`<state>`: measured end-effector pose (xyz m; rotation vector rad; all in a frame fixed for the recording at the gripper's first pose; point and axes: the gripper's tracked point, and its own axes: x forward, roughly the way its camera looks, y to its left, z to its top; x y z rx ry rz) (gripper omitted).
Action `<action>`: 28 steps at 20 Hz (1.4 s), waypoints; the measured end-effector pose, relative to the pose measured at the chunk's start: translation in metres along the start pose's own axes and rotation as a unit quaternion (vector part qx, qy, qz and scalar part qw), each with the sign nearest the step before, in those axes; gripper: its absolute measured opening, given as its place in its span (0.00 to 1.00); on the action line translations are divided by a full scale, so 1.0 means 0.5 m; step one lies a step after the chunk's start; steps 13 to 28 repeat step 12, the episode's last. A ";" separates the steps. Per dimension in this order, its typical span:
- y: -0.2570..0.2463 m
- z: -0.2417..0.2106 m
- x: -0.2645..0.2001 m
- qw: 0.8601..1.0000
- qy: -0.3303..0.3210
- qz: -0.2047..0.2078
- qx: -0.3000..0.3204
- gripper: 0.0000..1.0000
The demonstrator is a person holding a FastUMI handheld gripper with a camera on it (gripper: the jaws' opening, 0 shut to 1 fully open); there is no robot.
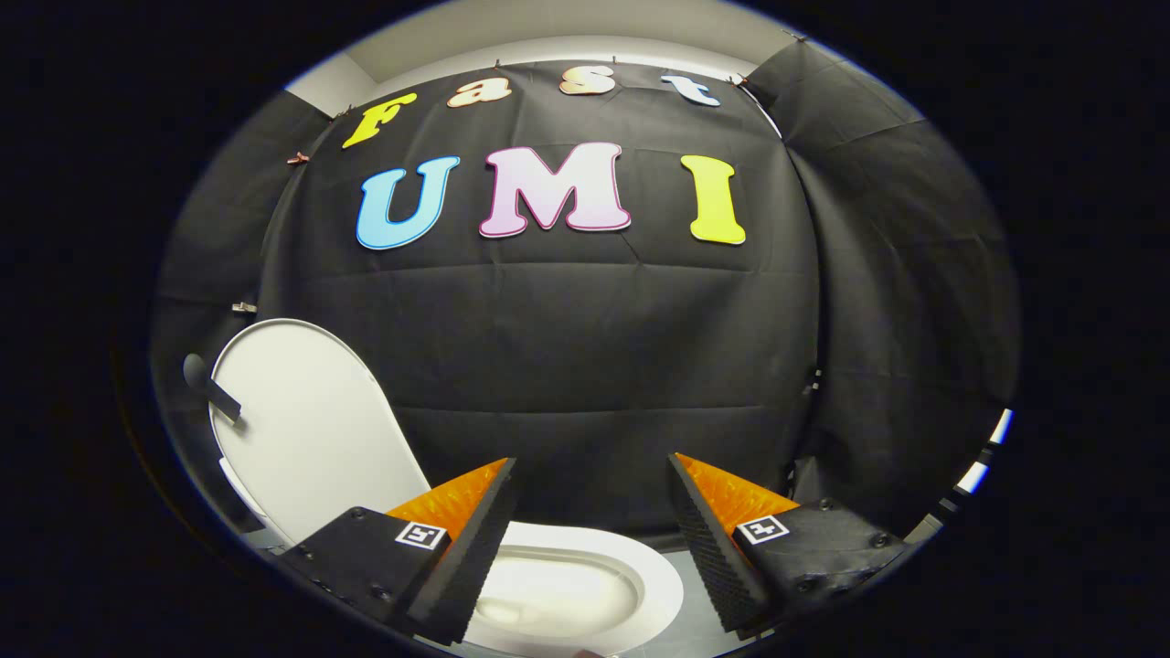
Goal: Open the toilet lid.
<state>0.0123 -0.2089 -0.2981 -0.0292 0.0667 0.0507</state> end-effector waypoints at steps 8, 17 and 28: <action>-0.003 0.011 -0.003 1.000 -0.009 0.002 0.001 0.99; -0.003 0.007 -0.002 1.000 -0.007 0.004 0.003 0.99; -0.003 0.007 -0.002 1.000 -0.007 0.004 0.003 0.99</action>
